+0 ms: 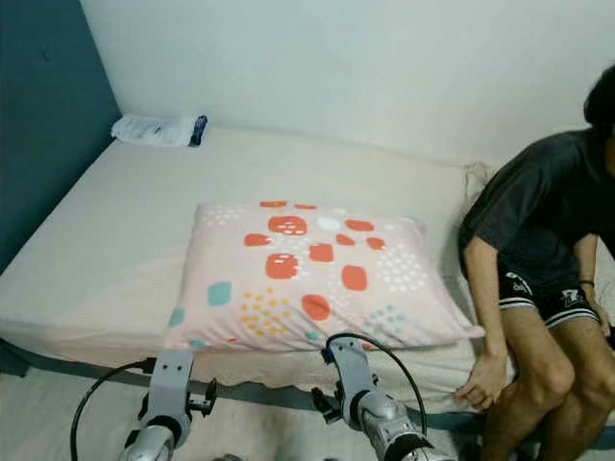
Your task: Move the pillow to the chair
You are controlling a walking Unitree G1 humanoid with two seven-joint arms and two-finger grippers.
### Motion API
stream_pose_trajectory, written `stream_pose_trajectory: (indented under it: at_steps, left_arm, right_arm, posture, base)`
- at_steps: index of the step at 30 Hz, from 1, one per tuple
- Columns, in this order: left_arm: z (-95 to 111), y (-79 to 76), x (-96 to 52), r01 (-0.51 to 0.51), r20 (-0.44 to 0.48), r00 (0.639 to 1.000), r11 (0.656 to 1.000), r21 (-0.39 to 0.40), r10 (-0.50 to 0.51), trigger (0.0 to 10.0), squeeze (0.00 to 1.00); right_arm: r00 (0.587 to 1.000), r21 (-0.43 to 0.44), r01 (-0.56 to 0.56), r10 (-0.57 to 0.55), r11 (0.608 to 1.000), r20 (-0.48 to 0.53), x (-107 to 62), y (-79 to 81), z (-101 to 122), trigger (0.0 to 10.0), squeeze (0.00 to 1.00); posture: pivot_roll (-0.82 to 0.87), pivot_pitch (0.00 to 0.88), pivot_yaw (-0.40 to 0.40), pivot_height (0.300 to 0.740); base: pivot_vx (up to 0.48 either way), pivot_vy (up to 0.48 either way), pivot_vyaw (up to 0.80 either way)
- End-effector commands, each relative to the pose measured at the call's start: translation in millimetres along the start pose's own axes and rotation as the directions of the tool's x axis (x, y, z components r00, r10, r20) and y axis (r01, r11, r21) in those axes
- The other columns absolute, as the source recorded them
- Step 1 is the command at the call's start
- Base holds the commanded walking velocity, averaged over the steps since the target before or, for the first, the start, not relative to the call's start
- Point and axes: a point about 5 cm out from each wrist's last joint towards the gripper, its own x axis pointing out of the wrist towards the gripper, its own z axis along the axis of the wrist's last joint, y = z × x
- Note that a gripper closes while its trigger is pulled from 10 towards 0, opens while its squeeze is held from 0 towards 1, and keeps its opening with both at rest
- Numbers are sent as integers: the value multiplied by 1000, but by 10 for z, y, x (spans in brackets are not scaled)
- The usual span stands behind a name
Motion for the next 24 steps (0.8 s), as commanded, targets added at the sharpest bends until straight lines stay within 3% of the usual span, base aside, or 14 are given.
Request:
stream_pose_trajectory:
  at_steps: [1,8,12,17,18,24]
  left_arm:
    - [-9,-34,-1,10,-7,1000,1000,-7,-10,10000,0]
    - [-18,-19,6,15,-23,1000,1000,22,-15,10000,0]
    - [-15,-21,10,23,-25,999,999,29,-23,10000,0]
    - [-1,-16,22,23,-26,999,999,35,-22,10000,0]
    - [20,7,31,-3,-16,1000,1000,6,3,10000,0]
    - [28,37,35,-26,-14,1000,1000,-3,26,10000,0]
  right_arm:
    - [1000,11,17,-17,1000,-17,-20,-36,-63,10000,0]
    - [999,35,51,-51,998,-8,-28,-119,-6,10000,0]
    - [999,47,44,-44,998,6,-15,-102,36,10000,0]
    - [999,67,28,-30,997,27,5,-63,96,10000,0]
    - [999,65,21,-23,998,37,14,-44,125,10000,0]
    - [999,57,17,-19,998,41,22,-30,146,10000,0]
  posture:
    - [70,109,-126,740]
    - [70,93,-131,740]
    - [70,89,-130,740]
    - [67,92,-129,740]
    - [66,96,-129,740]
    - [66,101,-132,740]
  base:
    - [0,0,0]
    - [0,0,0]
    - [0,0,0]
    - [0,-458,0]
    - [0,0,0]
    - [0,0,0]
